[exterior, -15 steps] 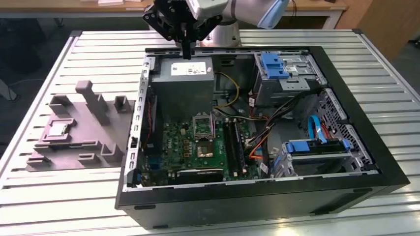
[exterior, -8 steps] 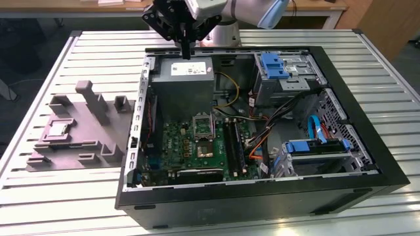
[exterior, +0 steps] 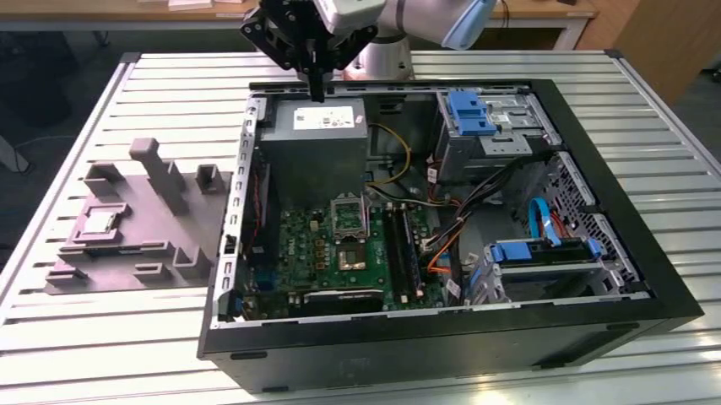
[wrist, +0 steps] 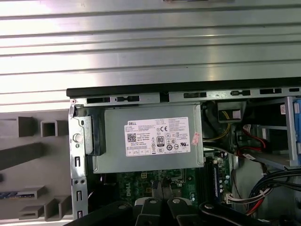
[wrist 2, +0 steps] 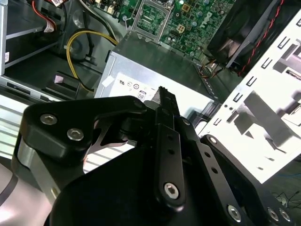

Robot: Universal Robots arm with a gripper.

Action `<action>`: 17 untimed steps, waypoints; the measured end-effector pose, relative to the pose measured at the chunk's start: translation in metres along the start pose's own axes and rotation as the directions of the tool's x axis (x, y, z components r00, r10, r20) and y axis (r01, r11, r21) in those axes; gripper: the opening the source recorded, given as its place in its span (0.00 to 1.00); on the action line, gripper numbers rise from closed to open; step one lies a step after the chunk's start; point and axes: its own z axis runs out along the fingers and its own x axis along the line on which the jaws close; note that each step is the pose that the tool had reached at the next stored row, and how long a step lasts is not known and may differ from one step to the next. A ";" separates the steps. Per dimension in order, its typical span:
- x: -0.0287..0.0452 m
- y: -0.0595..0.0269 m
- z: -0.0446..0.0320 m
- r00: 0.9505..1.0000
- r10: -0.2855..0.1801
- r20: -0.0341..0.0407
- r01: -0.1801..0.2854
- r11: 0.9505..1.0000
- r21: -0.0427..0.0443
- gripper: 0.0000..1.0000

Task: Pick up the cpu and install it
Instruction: 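Reach for the cpu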

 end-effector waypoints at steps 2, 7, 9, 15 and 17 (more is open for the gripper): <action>0.0004 0.0000 0.0001 1.000 0.000 0.000 0.000 1.000 0.000 0.11; 0.0013 -0.0001 0.0000 1.000 0.000 0.000 0.000 1.000 0.000 0.11; 0.0017 -0.0001 0.0000 1.000 0.000 0.000 0.000 1.000 0.000 0.11; 0.0039 -0.0003 -0.0001 1.000 0.000 0.000 0.000 1.000 0.000 0.11; 0.0044 -0.0003 -0.0001 1.000 0.000 0.000 0.000 1.000 0.000 0.11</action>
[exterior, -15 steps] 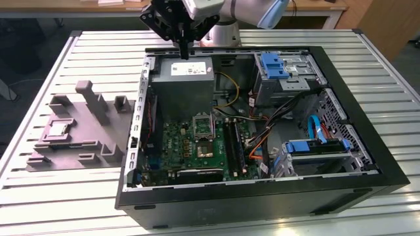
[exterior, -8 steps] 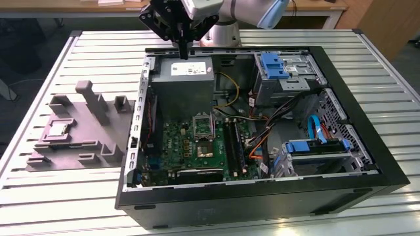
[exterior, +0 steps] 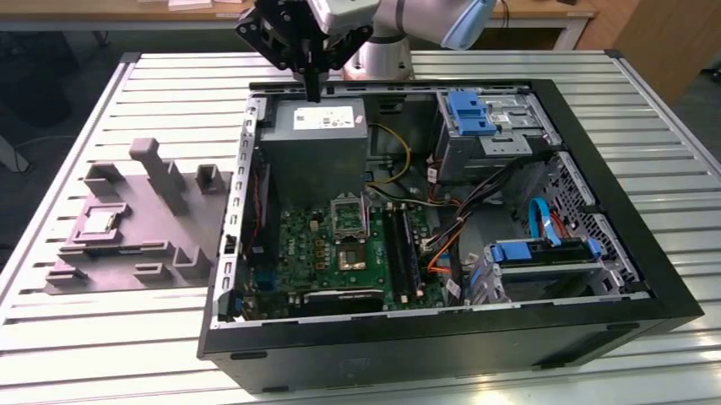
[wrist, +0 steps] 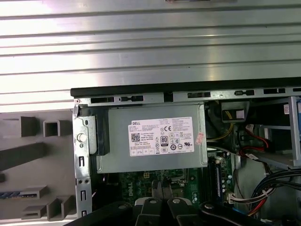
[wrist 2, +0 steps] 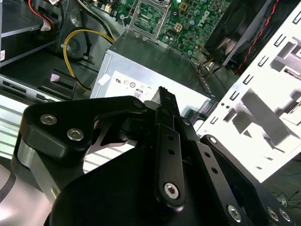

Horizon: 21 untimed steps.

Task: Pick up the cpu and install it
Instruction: 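Reach for the cpu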

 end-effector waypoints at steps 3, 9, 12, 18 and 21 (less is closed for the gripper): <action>0.0006 -0.0001 0.0000 1.000 0.000 0.000 0.000 1.000 0.000 0.11; 0.0026 -0.0002 0.0000 1.000 0.000 0.000 0.000 1.000 0.000 0.11; 0.0172 -0.0013 0.0005 1.000 0.000 0.000 0.000 1.000 0.000 0.11; 0.0188 -0.0015 0.0006 1.000 0.000 0.000 0.000 1.000 0.000 0.11; 0.0200 -0.0016 0.0005 1.000 0.000 0.000 0.000 1.000 0.000 0.11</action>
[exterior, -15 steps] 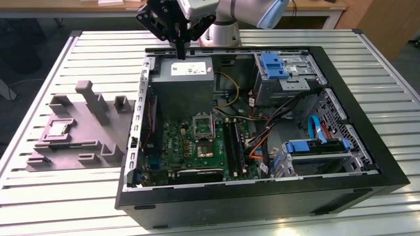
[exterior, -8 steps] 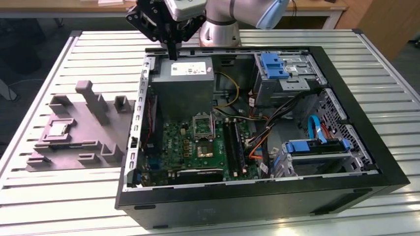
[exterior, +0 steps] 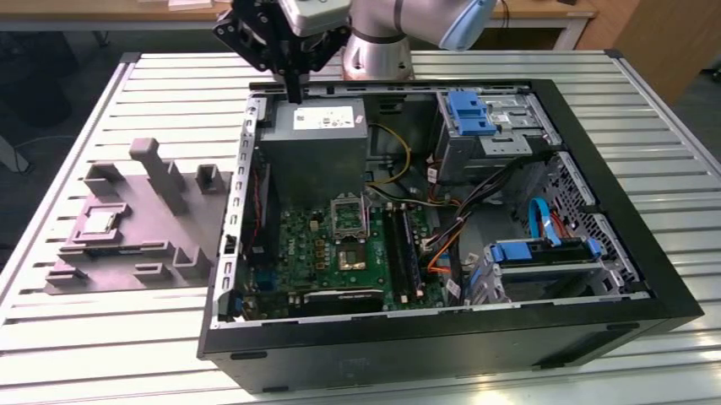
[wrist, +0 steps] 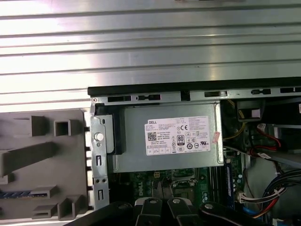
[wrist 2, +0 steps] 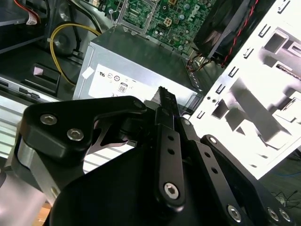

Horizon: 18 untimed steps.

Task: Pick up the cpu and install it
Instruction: 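Reach for the cpu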

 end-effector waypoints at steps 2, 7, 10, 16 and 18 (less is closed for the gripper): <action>0.0008 0.0000 0.0000 1.000 0.000 0.000 0.000 1.000 0.000 0.11; 0.0031 -0.0003 0.0000 1.000 0.000 0.000 0.000 1.000 0.000 0.11; 0.0045 -0.0003 0.0000 1.000 0.000 0.000 0.000 1.000 0.000 0.11; 0.0068 -0.0005 0.0000 1.000 0.000 0.000 0.000 1.000 0.000 0.11; 0.0074 -0.0006 0.0001 1.000 0.000 0.000 0.000 1.000 0.000 0.11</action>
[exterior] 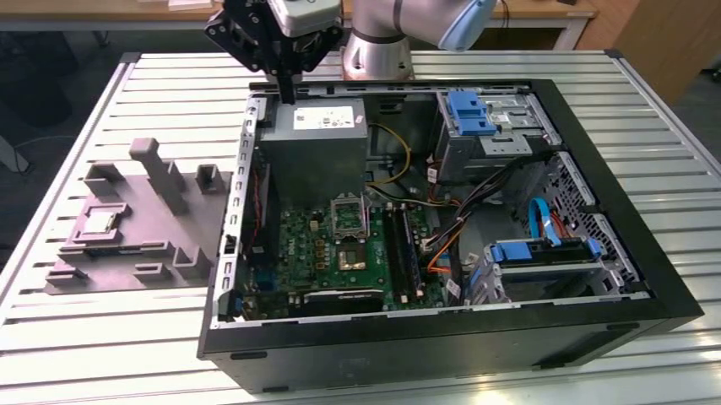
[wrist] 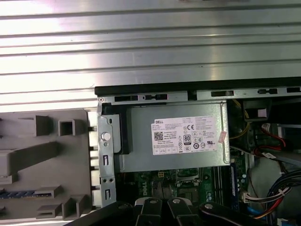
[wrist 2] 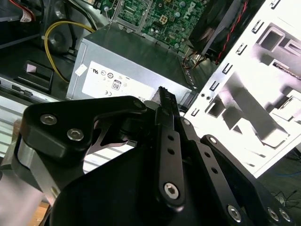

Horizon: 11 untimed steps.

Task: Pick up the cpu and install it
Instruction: 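Reach for the cpu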

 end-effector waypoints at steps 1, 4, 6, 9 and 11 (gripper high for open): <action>0.0002 0.0000 0.0000 1.000 0.000 0.000 0.000 1.000 0.000 0.11; 0.0009 -0.0001 0.0000 1.000 0.000 0.000 0.000 1.000 0.000 0.11; 0.0014 -0.0001 0.0000 1.000 0.000 0.000 0.000 1.000 0.000 0.11; 0.0021 -0.0002 0.0000 1.000 0.000 0.000 0.000 1.000 0.000 0.11; 0.0033 -0.0003 0.0002 1.000 0.000 0.000 0.000 1.000 0.000 0.11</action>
